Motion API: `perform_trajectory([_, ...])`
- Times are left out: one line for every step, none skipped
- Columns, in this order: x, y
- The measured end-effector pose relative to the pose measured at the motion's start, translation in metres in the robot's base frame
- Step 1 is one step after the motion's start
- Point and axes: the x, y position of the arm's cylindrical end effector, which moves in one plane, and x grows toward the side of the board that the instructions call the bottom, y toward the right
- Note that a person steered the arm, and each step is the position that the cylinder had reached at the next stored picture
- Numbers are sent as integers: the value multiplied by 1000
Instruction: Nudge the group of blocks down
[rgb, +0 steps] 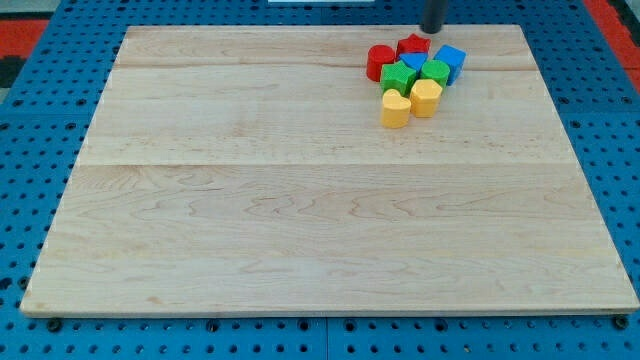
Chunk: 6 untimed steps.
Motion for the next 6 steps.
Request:
perform_trajectory([2,-20])
perform_trajectory([2,-25])
perform_trajectory([15,-15])
perform_trajectory([16,0])
perform_trajectory([42,1])
perform_trajectory([42,1])
